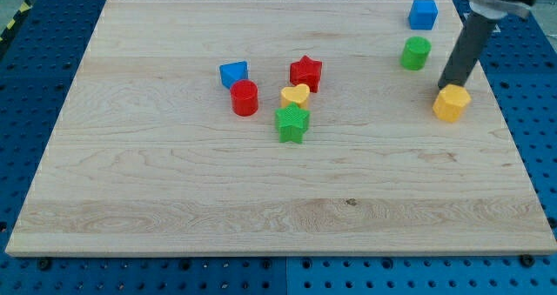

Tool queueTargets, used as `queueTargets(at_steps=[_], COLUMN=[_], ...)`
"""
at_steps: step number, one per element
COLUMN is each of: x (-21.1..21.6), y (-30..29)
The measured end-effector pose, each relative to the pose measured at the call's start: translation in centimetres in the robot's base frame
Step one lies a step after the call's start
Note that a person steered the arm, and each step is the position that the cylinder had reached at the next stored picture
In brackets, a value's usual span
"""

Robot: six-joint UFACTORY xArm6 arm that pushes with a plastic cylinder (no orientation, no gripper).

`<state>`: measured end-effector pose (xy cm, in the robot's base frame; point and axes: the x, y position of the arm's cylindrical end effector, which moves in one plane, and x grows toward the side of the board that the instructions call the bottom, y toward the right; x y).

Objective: Push the yellow hexagon below the green star

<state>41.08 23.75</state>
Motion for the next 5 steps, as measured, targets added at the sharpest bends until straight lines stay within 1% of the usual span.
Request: queueTargets(at_steps=[2, 3, 5], x=[8.0, 10.1, 6.9], y=[2.2, 2.3, 4.0])
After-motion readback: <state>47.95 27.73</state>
